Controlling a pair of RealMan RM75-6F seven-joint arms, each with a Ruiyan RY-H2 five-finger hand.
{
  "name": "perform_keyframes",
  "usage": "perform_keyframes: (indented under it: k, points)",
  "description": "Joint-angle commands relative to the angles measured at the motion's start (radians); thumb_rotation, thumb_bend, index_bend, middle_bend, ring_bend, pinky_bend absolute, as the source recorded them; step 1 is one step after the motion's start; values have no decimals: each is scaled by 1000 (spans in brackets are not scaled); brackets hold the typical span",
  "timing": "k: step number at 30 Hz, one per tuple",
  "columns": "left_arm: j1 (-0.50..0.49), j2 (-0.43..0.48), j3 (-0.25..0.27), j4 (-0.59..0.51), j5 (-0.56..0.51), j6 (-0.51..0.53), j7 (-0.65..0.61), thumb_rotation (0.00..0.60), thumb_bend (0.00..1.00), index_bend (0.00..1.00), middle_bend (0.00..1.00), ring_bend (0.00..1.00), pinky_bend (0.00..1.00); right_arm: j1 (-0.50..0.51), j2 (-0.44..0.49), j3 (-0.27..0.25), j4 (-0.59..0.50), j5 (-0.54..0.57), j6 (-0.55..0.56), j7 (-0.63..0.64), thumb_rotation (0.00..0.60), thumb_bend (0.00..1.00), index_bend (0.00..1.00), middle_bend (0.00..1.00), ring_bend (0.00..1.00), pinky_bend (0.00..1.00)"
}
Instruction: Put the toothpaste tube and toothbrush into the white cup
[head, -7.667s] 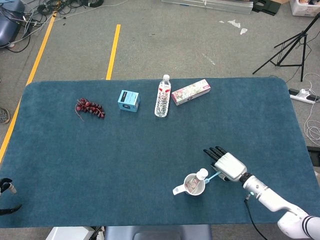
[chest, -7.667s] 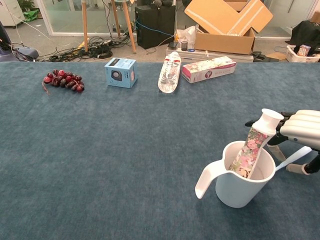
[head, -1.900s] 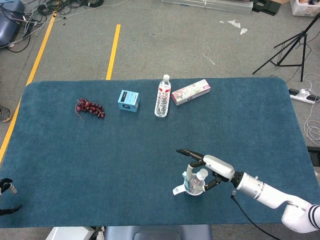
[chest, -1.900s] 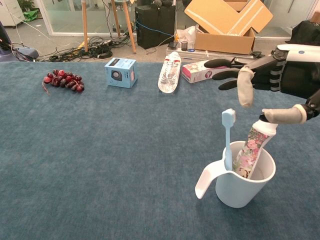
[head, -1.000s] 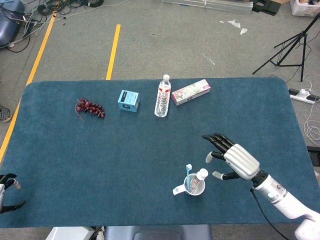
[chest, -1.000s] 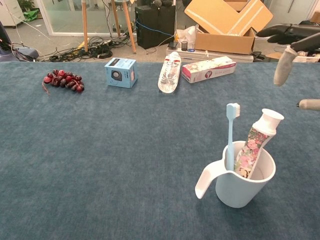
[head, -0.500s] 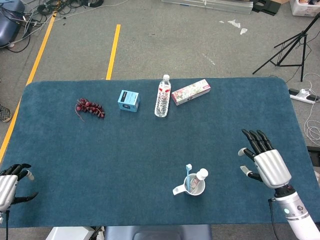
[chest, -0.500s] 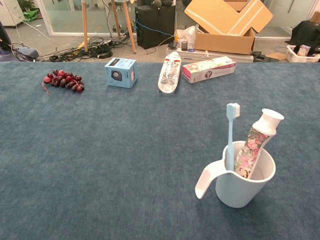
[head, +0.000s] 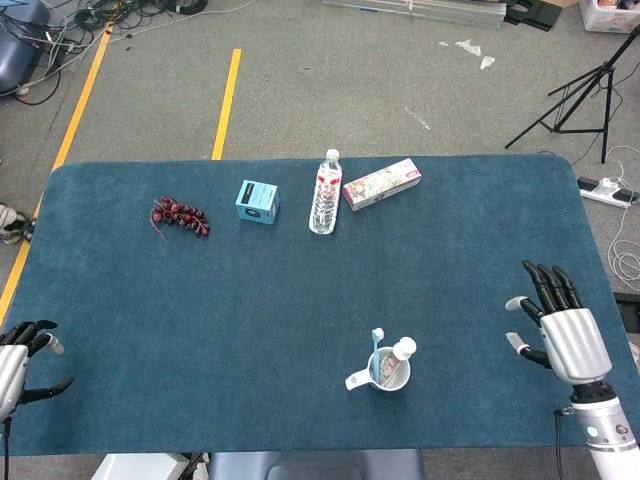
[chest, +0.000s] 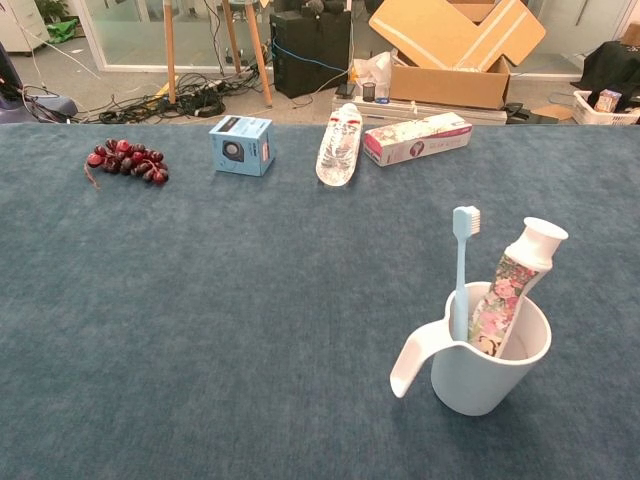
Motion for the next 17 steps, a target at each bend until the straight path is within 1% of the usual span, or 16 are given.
perform_keyframes:
  k: [1,6,11,17]
  points:
    - [-1,-3,3,2,7,1,4,600,0,490,270,206,297,-9,0,11,2,5,-1,6,600,149,444,28,0,58]
    - [-3,-11,5,9,5,0,9,600,0,490,270,207,296,-16,6,27,-1,32,-28,20,600,149,442,29,0,57]
    - [-1,-11,5,14,8,9,4,600,0,490,271,207,296,-6,29,35,-31,88,-115,-5,600,149,436,38,0,57]
    - [-15,-16,0,18,7,-5,-5,600,0,490,270,207,296,-3,42,43,-49,129,-173,-21,600,150,436,39,0,57]
